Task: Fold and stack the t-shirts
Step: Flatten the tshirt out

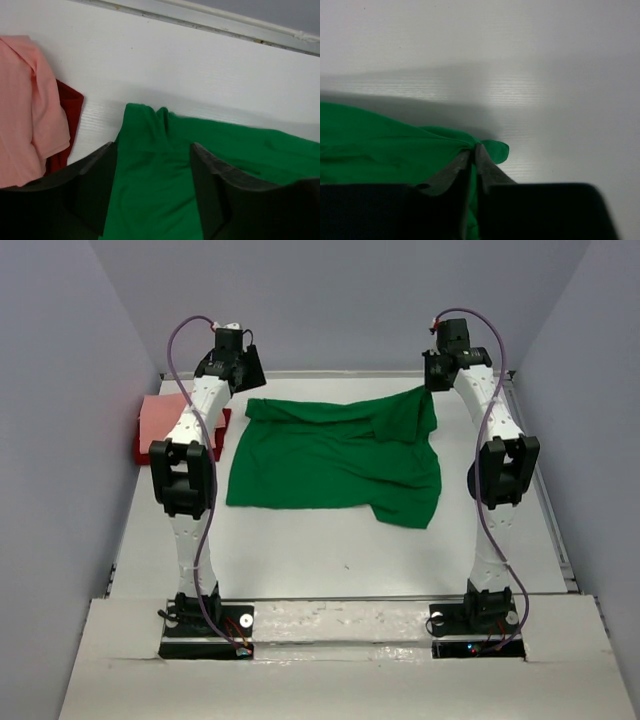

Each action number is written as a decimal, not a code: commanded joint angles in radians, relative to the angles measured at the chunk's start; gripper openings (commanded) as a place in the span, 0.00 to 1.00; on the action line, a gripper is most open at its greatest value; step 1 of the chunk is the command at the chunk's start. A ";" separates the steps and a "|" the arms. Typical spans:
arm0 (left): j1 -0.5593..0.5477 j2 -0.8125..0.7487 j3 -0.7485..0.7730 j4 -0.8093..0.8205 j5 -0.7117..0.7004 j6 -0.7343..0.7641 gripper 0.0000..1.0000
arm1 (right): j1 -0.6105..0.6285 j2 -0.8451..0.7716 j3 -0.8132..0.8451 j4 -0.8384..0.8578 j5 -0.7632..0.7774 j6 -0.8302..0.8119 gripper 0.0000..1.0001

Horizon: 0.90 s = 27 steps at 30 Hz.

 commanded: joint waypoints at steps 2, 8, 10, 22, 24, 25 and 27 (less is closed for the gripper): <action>0.024 0.036 0.054 -0.002 0.055 0.016 0.99 | -0.040 0.043 0.089 0.001 -0.089 -0.020 0.86; 0.021 -0.072 -0.009 0.022 0.026 0.007 0.99 | -0.040 -0.025 0.066 0.004 -0.042 -0.009 0.96; 0.014 -0.122 -0.058 0.047 0.006 0.004 0.99 | -0.040 -0.051 0.070 -0.016 -0.010 0.009 0.97; -0.102 -0.619 -0.626 0.042 0.001 -0.050 0.99 | -0.008 -0.782 -0.857 0.134 -0.235 0.236 0.70; -0.101 -0.683 -0.679 0.032 0.001 -0.044 0.99 | -0.008 -0.850 -0.946 0.126 -0.284 0.236 0.67; -0.101 -0.705 -0.704 0.022 -0.008 -0.042 0.99 | -0.008 -0.882 -0.989 0.117 -0.299 0.244 0.66; -0.099 -0.763 -0.783 0.022 -0.008 -0.050 0.99 | 0.004 -0.971 -1.107 0.110 -0.380 0.262 0.67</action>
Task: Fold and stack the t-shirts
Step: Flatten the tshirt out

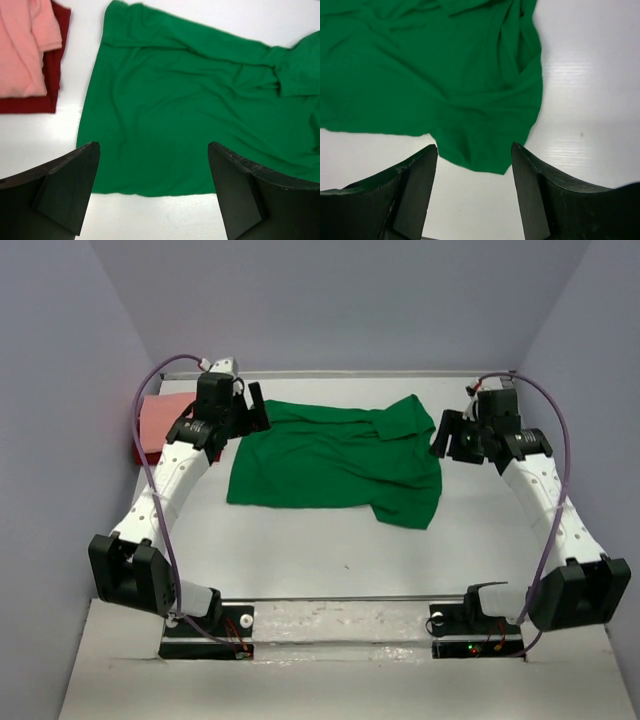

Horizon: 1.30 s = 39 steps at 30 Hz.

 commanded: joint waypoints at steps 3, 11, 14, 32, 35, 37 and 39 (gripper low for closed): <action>0.018 -0.107 -0.200 -0.014 0.003 -0.027 0.99 | 0.016 -0.219 -0.275 0.052 -0.202 0.098 0.81; 0.025 -0.032 -0.241 -0.075 0.026 -0.024 0.99 | 0.016 -0.255 -0.301 -0.009 -0.231 0.179 0.91; 0.043 -0.029 -0.251 -0.063 0.061 -0.031 0.99 | 0.016 -0.241 -0.315 0.001 -0.226 0.252 0.91; 0.229 -0.003 -0.313 -0.019 0.220 -0.037 0.99 | -0.009 -0.131 -0.385 0.123 -0.223 0.359 0.87; 0.238 0.011 -0.332 0.000 0.230 -0.041 0.99 | -0.020 -0.166 -0.387 0.121 -0.159 0.391 0.87; 0.247 0.034 -0.327 0.001 0.258 -0.047 0.99 | -0.029 -0.169 -0.387 0.118 -0.140 0.396 0.87; 0.250 0.048 -0.324 0.001 0.263 -0.052 0.99 | -0.038 -0.157 -0.390 0.112 -0.152 0.404 0.87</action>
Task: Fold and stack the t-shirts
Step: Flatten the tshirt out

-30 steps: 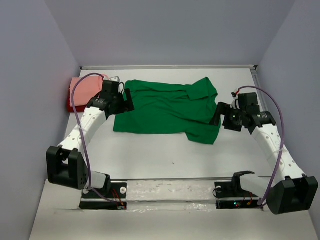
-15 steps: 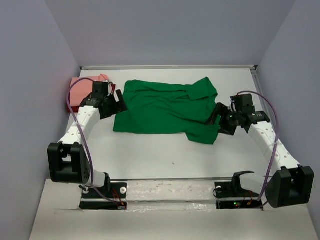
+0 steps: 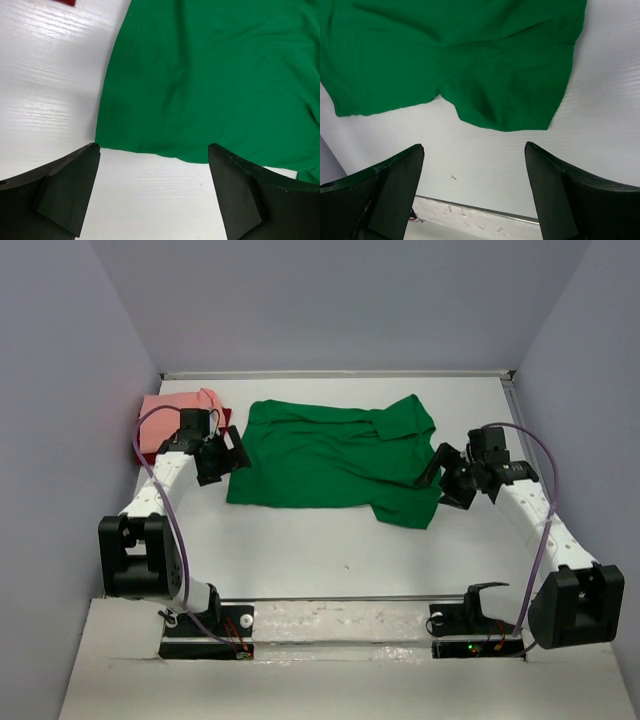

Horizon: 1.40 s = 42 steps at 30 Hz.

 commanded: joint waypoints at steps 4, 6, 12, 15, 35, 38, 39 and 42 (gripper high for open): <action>0.013 0.037 0.003 0.017 0.032 -0.015 0.99 | -0.020 0.026 -0.025 0.019 0.053 0.046 0.86; 0.013 0.053 0.002 0.018 0.014 -0.009 0.99 | -0.020 0.058 -0.050 0.025 0.079 0.050 0.86; 0.013 0.094 0.005 -0.012 -0.089 -0.005 0.99 | -0.020 0.138 -0.013 -0.018 0.236 0.039 0.84; 0.013 0.111 -0.010 -0.012 -0.092 -0.009 0.99 | -0.020 0.155 0.008 -0.029 0.274 0.041 0.84; 0.012 0.108 -0.156 0.026 0.010 -0.111 0.98 | -0.020 0.224 -0.122 0.132 0.035 0.050 0.83; 0.009 0.114 -0.159 0.034 0.015 -0.114 0.98 | -0.020 0.207 -0.137 0.132 0.036 0.035 0.82; 0.007 0.113 -0.159 0.038 0.013 -0.115 0.97 | -0.020 0.196 -0.144 0.132 0.036 0.032 0.82; 0.004 0.114 -0.153 0.040 -0.006 -0.117 0.94 | -0.020 0.164 -0.165 0.131 0.038 0.027 0.81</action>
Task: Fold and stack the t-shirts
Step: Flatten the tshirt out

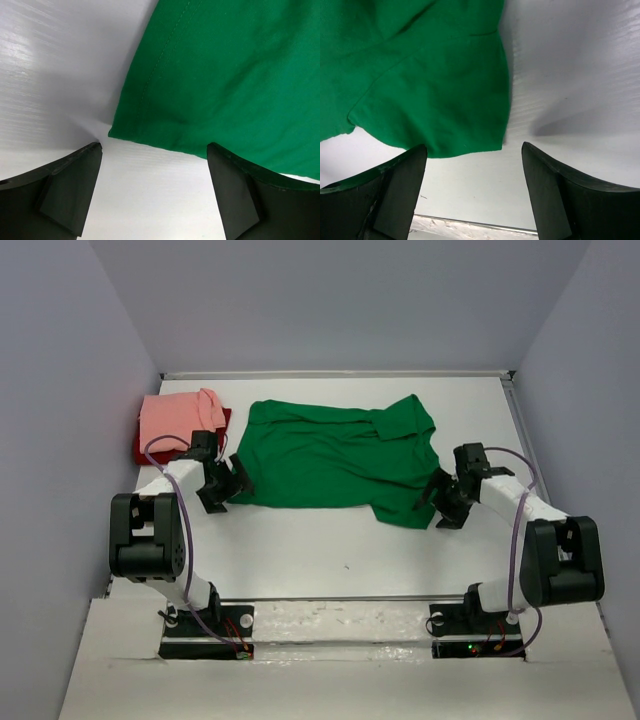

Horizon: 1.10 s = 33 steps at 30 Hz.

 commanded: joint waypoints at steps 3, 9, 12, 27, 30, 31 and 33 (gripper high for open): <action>-0.006 -0.006 0.006 0.008 0.001 -0.006 0.88 | -0.004 -0.059 -0.035 0.034 -0.009 -0.030 0.80; -0.007 -0.011 0.018 0.003 -0.005 -0.001 0.77 | -0.004 -0.085 -0.086 0.048 -0.032 -0.009 0.76; -0.007 -0.008 0.020 0.008 -0.006 -0.003 0.69 | -0.004 -0.099 -0.112 0.071 -0.035 -0.015 0.73; -0.009 -0.009 0.039 -0.012 -0.052 0.000 0.45 | -0.004 -0.110 -0.032 0.029 0.014 -0.076 0.71; -0.009 -0.001 0.046 -0.017 -0.057 0.000 0.45 | -0.004 -0.113 -0.021 0.020 0.019 -0.072 0.71; -0.009 0.000 0.046 -0.014 -0.058 0.000 0.45 | -0.004 -0.112 -0.018 0.017 0.019 -0.070 0.71; -0.009 0.014 0.052 -0.014 -0.052 0.005 0.44 | -0.004 -0.112 -0.008 0.014 0.017 -0.067 0.71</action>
